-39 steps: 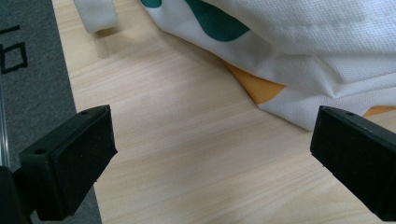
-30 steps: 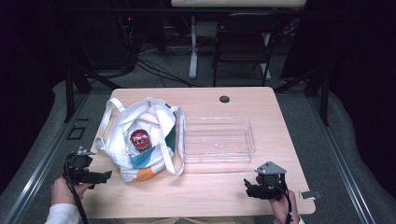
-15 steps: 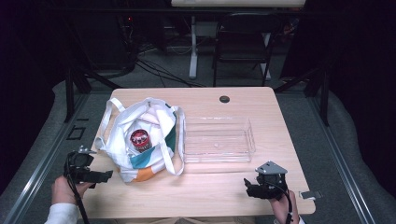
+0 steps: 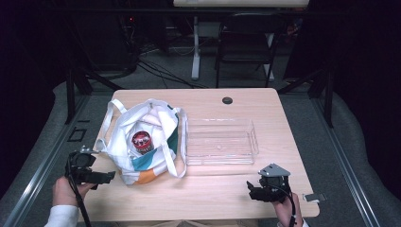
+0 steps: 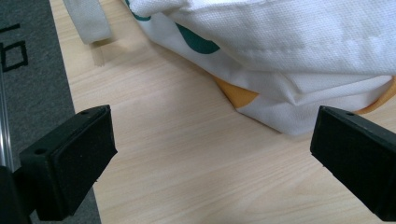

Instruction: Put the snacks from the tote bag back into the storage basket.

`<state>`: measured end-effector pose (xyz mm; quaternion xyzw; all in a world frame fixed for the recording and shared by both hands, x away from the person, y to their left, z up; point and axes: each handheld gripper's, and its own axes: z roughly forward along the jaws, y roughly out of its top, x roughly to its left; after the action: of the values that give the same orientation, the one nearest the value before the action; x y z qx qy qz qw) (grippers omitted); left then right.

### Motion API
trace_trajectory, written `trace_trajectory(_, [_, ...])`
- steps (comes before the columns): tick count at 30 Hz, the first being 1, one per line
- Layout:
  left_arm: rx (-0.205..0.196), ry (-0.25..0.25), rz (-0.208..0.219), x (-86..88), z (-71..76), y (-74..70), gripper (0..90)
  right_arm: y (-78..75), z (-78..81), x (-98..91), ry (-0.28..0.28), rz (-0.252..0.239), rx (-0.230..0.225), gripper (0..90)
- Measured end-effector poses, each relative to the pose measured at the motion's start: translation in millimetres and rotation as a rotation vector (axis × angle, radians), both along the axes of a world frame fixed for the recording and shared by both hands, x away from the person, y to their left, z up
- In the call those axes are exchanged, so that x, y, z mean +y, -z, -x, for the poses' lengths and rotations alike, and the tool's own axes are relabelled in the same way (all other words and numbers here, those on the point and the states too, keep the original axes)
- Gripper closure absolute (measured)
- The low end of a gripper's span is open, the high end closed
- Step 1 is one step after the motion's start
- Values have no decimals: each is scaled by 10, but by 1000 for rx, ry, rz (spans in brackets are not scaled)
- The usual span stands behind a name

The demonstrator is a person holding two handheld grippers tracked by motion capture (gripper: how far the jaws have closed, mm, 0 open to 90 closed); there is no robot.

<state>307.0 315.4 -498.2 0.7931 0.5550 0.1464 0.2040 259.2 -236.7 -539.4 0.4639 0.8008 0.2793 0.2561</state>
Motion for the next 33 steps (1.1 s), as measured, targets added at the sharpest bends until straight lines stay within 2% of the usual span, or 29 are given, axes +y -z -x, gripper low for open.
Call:
trace_trajectory(11, [-37,-9,22,-15,-21,-165,5,4,0,2,-1,1,3,139])
trace_trajectory(28, [-76,15,34,-162,-163,-351,5,12,1,9,4,3,-3,139])
trace_trajectory(33, [-77,24,39,-195,-204,-382,5,13,2,11,3,5,-5,139])
